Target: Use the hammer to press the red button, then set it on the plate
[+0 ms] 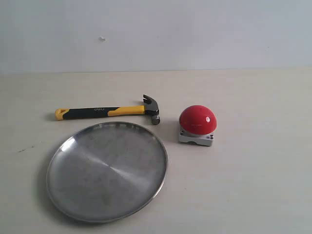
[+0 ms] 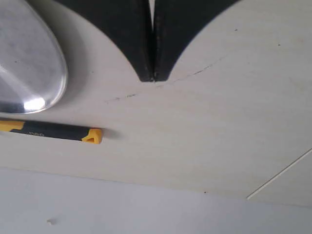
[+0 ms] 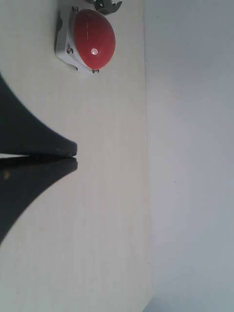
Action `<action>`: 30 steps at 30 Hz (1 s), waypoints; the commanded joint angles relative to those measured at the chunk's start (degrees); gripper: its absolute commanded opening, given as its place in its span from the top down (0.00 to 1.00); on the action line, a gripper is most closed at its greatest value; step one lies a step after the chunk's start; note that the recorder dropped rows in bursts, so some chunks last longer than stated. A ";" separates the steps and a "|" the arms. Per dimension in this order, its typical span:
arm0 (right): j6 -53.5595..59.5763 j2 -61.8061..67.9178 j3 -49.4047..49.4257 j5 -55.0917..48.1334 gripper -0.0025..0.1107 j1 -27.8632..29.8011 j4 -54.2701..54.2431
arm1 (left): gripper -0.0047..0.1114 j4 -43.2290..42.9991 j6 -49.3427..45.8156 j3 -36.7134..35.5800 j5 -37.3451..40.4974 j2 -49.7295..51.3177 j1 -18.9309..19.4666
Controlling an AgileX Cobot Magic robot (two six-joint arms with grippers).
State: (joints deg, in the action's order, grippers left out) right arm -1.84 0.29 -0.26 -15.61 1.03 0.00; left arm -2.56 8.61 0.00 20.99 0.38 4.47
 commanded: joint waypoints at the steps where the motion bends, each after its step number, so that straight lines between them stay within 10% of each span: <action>1: 0.08 -0.29 0.26 0.26 0.98 0.31 0.34 | 0.96 -0.27 0.34 0.00 -0.45 -0.38 0.16; 15: 0.07 -0.29 0.26 0.26 0.98 0.31 0.34 | 0.96 -1.36 -2.68 0.00 -3.64 -0.38 0.16; 23: 0.07 -0.29 0.26 0.26 0.98 0.31 0.34 | 0.96 -1.36 -1.92 0.00 -27.70 -0.38 0.16; 30: 0.00 -0.29 0.26 0.26 0.98 0.31 0.34 | 0.96 -1.25 23.59 0.00 -61.51 -0.38 0.16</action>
State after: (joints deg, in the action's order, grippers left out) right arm -1.84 0.29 -0.26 -15.61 1.03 0.00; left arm -3.62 29.84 -0.14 -28.98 0.29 4.47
